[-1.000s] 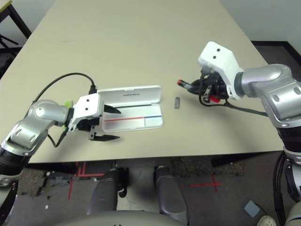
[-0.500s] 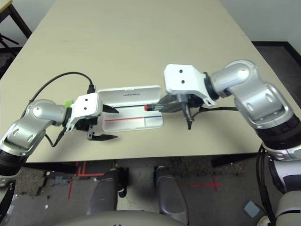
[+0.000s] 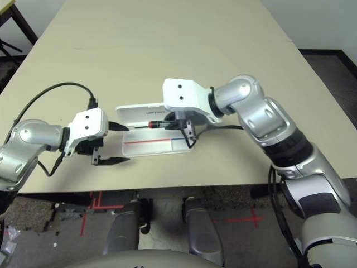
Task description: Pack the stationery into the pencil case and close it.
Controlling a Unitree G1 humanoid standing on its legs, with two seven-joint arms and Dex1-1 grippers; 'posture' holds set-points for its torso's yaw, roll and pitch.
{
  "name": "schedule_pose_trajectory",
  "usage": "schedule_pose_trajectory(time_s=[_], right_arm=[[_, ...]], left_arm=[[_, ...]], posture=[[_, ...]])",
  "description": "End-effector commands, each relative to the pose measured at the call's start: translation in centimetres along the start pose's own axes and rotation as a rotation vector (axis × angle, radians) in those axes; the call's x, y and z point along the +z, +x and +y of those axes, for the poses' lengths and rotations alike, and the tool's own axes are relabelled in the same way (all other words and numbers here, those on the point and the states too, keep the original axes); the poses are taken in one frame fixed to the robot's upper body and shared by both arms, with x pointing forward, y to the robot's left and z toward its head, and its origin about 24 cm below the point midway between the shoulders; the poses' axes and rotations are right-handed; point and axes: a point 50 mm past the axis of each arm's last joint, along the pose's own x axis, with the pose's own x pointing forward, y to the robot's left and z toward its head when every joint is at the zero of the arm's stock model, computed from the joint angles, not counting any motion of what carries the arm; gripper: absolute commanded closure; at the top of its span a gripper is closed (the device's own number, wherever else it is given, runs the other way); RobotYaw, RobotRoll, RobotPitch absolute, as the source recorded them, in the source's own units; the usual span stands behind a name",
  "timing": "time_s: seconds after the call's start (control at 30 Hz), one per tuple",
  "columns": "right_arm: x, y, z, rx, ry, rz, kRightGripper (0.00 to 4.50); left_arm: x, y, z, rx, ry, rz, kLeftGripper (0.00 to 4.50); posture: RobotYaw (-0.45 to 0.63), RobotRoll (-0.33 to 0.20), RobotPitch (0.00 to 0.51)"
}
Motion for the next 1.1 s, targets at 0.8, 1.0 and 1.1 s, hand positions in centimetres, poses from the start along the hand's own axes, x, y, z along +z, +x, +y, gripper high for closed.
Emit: schedule_pose_trajectory(time_s=[0.8, 1.0, 1.1], right_arm=[[-2.0, 5.1, 2.1, 0.025, -0.002, 0.043, 4.01], [-1.6, 5.1, 2.0, 0.017, -0.012, -0.014, 1.53], [-1.7, 4.9, 2.0, 0.011, -0.024, -0.021, 0.39]], left_arm=[[-0.4, -0.5, -0.1, 0.064, -0.041, 0.016, 0.0], [-0.5, -0.6, -0.2, 0.068, -0.047, 0.017, 0.0], [-0.5, -0.5, -0.3, 0.065, -0.05, 0.016, 0.0]], posture=[[0.04, 0.0, 0.173], [0.04, 0.0, 0.179], [0.04, 0.0, 0.177]])
